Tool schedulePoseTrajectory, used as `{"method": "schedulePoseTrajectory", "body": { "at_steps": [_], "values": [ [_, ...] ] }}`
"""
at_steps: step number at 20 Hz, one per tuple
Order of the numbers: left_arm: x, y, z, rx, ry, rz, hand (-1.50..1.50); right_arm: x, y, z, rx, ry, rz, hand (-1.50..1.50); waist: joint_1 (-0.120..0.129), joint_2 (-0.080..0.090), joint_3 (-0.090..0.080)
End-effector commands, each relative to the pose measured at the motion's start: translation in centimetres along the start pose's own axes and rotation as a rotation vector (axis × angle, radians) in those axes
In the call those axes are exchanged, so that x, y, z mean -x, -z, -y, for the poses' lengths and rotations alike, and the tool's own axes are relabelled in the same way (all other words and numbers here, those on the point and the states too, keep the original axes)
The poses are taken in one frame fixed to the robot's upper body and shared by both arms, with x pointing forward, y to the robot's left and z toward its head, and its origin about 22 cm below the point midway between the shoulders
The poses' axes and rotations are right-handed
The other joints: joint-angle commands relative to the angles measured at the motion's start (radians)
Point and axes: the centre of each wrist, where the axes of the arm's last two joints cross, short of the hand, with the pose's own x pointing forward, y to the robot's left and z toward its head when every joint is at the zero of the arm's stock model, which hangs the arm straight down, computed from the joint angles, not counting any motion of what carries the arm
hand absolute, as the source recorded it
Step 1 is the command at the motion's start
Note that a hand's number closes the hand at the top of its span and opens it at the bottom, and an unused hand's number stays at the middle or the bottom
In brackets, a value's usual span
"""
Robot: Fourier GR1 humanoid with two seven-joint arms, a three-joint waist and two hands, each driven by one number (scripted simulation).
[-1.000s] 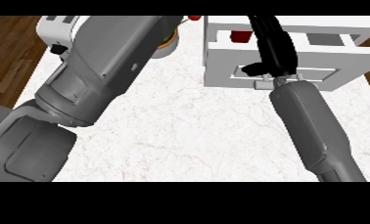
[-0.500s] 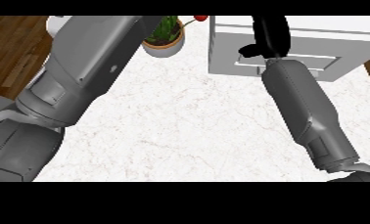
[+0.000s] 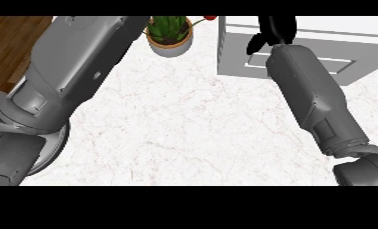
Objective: Pick up the can, place it into the drawer and close the drawer
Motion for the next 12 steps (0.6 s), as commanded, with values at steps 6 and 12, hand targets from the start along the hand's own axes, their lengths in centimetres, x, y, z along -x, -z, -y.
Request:
{"method": "schedulePoseTrajectory", "body": {
  "at_steps": [6, 12],
  "values": [
    [1.6, -0.8, -2.8, 0.017, -0.005, 0.007, -1.5, -1.7, 3.0, 2.5, 0.109, 0.139, 0.009, -1.5, 0.025, -0.001, -0.002],
    [1.5, -1.3, -5.2, 0.007, -0.01, -0.013, -1.5, -2.8, 3.4, 2.6, 0.111, 0.224, 0.028, -1.5, 0.019, -0.009, -0.002]
  ]
}}
